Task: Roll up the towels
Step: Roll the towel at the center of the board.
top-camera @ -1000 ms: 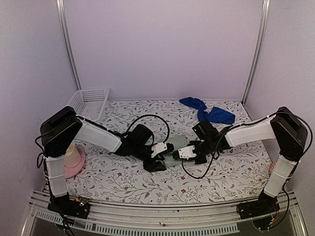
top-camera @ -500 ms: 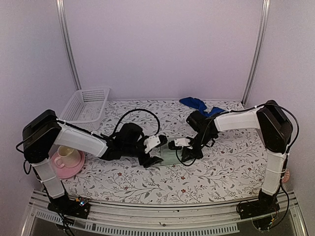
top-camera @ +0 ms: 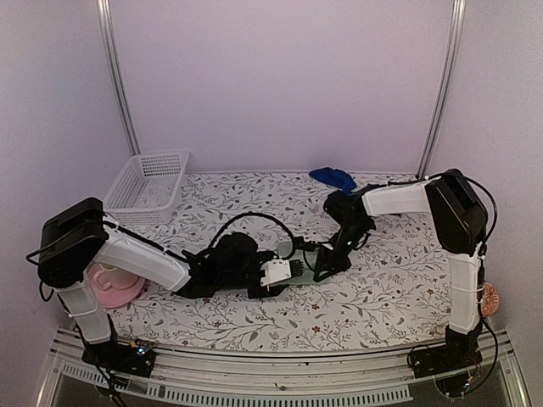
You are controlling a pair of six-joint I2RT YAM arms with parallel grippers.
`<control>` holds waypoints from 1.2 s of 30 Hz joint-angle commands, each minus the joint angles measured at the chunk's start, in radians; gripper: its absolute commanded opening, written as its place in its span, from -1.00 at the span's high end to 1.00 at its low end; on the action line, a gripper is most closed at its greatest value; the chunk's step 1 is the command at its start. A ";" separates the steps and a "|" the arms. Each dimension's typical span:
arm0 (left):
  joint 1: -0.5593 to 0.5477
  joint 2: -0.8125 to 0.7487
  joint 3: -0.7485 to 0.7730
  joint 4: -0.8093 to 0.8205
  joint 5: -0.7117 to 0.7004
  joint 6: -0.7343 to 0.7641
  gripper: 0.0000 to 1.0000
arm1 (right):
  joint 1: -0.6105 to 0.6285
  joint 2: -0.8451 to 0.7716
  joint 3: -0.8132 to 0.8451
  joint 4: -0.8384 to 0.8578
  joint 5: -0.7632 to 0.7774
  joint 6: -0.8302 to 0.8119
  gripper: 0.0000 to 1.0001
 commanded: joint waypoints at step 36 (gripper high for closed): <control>-0.029 0.181 0.090 -0.109 0.021 0.075 1.00 | -0.035 -0.066 -0.075 -0.034 0.078 -0.041 0.28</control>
